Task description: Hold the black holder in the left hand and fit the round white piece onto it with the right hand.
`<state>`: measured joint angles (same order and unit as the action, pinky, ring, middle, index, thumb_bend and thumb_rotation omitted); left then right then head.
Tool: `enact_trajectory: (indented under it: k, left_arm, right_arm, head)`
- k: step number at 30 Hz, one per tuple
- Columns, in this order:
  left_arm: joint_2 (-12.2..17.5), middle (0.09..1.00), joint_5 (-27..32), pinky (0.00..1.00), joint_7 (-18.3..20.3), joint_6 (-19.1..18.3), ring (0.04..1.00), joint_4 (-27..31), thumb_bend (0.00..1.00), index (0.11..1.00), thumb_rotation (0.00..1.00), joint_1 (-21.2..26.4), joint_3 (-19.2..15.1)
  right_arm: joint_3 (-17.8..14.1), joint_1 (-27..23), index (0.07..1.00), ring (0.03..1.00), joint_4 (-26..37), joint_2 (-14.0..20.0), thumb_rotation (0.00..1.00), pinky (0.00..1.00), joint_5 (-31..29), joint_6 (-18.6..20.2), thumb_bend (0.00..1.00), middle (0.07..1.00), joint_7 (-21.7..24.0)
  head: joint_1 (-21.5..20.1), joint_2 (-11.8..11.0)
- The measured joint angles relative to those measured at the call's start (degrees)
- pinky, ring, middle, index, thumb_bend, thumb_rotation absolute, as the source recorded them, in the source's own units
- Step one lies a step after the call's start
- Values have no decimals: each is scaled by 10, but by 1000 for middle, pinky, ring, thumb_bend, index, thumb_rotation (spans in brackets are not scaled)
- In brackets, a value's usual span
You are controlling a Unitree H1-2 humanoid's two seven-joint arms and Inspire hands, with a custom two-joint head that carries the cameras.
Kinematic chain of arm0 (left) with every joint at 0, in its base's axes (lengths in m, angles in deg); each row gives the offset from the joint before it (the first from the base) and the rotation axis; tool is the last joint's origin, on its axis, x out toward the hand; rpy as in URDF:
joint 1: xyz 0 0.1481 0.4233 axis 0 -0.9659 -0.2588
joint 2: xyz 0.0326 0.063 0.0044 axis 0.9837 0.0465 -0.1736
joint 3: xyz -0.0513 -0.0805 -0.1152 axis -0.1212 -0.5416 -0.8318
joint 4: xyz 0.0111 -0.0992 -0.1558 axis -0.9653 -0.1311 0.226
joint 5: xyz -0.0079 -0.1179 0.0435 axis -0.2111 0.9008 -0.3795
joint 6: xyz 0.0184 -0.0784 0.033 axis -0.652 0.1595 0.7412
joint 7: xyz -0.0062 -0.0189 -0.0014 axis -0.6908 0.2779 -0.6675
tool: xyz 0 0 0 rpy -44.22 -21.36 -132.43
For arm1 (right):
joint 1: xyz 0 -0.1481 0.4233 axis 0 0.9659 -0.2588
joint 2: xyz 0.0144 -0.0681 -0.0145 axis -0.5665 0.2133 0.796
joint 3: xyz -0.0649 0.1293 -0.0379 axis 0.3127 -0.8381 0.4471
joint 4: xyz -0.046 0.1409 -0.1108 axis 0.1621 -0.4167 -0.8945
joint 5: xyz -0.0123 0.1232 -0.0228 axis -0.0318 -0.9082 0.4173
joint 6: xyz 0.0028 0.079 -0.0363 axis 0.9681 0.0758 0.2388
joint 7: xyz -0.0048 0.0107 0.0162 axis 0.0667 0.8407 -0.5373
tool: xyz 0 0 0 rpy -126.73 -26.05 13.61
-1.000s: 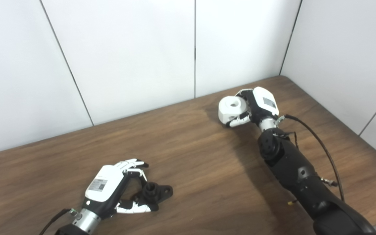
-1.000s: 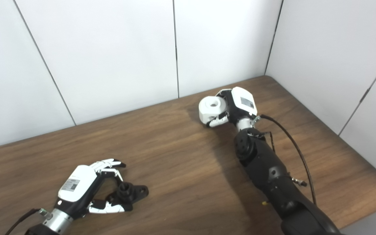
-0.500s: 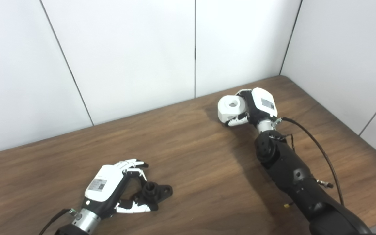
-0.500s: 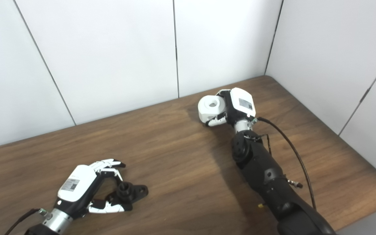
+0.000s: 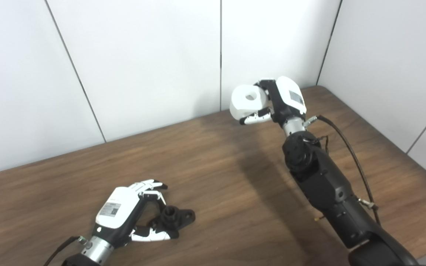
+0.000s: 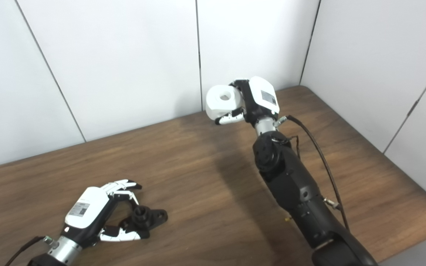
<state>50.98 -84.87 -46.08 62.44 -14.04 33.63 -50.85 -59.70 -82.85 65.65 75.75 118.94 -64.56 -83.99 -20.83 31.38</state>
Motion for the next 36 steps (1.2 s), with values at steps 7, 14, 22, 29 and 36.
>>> enact_trajectory:
  k: [7, 14, 22, 29, 36]
  left_arm:
    - [0, 798, -1, 786, -1, 0, 844, -1, 525, 481, 58, 0, 1]
    - [0, 814, -1, 813, 8, -4, 868, 10, 525, 481, 59, -3, -2]
    - [-1, 818, -2, 815, 9, -5, 876, 10, 525, 480, 62, -3, -1]
    - [-7, 822, -2, 834, 19, -29, 878, 27, 525, 481, 61, -9, -2]
    - [-10, 834, -1, 845, 21, -37, 887, 29, 525, 480, 62, -10, -1]
  right_arm:
    - [10, 2, 479, 746, 92, -14, 137, 626, -11, 24, 525, 734, 71]
    - [27, 26, 479, 755, 148, -24, 136, 630, -24, 28, 524, 746, 134]
    - [56, 55, 479, 763, 175, -39, 132, 634, -24, 28, 524, 756, 176]
    - [91, 77, 480, 749, 184, -48, 132, 619, -17, 22, 524, 752, 196]
    - [104, 84, 479, 767, 193, -47, 132, 642, -16, 1, 524, 751, 212]
  head:
    - [35, 8]
    - [95, 23]
    - [132, 35]
    - [153, 45]
    - [168, 53]
